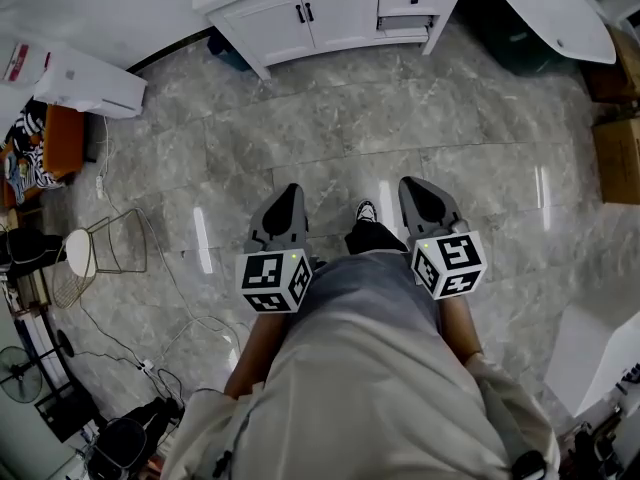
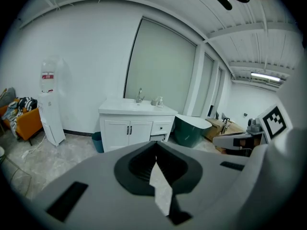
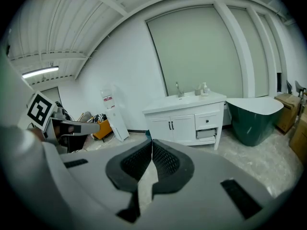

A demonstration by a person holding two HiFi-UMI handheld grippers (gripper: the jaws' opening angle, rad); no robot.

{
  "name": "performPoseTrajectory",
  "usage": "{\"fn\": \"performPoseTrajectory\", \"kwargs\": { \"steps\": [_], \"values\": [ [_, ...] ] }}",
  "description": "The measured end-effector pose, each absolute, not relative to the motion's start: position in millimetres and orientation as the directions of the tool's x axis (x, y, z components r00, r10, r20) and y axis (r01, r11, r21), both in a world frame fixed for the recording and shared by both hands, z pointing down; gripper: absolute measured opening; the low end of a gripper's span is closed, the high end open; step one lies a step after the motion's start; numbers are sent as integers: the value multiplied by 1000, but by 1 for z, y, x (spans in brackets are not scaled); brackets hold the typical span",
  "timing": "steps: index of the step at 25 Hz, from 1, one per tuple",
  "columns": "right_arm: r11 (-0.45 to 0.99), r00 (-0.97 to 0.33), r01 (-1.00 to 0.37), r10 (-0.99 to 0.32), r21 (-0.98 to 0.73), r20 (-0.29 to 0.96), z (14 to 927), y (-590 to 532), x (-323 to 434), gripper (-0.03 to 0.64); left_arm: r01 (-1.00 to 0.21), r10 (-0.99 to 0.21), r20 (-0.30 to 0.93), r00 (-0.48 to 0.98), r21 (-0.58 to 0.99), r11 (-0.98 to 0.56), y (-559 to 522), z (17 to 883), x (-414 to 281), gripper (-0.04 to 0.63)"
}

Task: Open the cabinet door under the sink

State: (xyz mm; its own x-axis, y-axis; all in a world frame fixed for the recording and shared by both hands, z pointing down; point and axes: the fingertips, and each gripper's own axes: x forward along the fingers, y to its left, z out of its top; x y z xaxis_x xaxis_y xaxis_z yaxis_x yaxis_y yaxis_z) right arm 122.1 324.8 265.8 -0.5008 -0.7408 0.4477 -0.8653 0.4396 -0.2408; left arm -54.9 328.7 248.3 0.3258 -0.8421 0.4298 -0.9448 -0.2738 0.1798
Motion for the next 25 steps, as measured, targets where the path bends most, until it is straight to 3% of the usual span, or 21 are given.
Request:
{"fn": "performPoseTrajectory", "kwargs": {
  "steps": [11, 16, 25],
  "values": [
    [473, -545, -837, -682, -274, 488, 285, 239, 158, 12, -958, -846, 454, 281, 180, -221, 256, 251, -24, -2],
    [564, -615, -782, -628, -265, 477, 292, 220, 139, 11, -966, -847, 469, 250, 183, -184, 231, 258, -28, -2],
    [607, -616, -770, -624, -199, 481, 285, 154, 106, 12, -944, -830, 461, 313, 245, -220, 139, 255, -40, -2]
  ]
}}
